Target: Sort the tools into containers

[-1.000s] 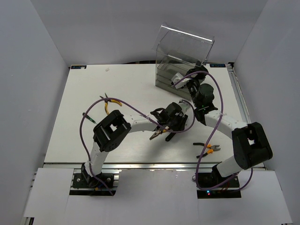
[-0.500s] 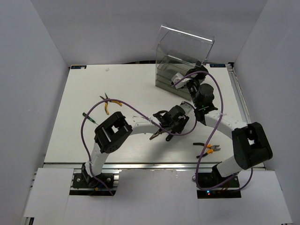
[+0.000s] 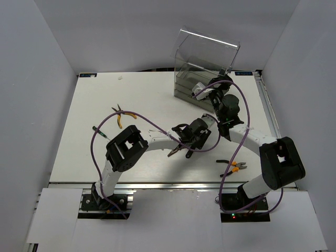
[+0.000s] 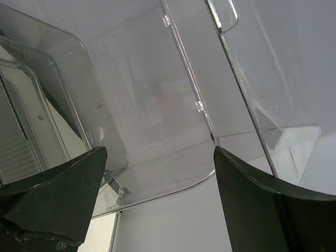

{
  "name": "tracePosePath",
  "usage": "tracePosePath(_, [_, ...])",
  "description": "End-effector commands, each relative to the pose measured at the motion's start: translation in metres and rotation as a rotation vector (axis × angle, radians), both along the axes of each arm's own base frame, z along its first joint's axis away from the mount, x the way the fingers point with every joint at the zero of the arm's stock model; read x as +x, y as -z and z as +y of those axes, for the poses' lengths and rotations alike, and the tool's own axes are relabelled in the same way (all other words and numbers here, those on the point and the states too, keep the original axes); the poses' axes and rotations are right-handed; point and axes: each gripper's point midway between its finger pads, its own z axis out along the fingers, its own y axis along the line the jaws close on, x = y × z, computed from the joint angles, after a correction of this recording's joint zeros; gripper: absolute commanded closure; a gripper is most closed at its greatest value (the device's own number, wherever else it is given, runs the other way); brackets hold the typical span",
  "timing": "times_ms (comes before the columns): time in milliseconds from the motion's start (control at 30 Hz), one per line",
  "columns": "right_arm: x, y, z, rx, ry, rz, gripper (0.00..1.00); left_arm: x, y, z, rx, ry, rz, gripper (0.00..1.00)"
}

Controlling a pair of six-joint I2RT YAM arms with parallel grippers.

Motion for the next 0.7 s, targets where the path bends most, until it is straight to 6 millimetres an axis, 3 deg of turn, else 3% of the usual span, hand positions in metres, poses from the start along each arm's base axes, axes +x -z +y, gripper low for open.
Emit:
tracePosePath(0, [-0.007, -0.030, -0.005, 0.061, 0.014, -0.083, 0.11, 0.003, -0.034, 0.000, -0.029, -0.012, -0.040, 0.46])
tracePosePath(333, [-0.007, -0.030, -0.005, 0.059, 0.013, -0.083, 0.11, 0.007, -0.058, -0.005, -0.080, -0.030, -0.068, 0.42])
tracePosePath(667, [-0.008, -0.029, -0.006, 0.058, 0.015, -0.082, 0.11, 0.008, -0.030, 0.008, -0.051, -0.063, 0.008, 0.40])
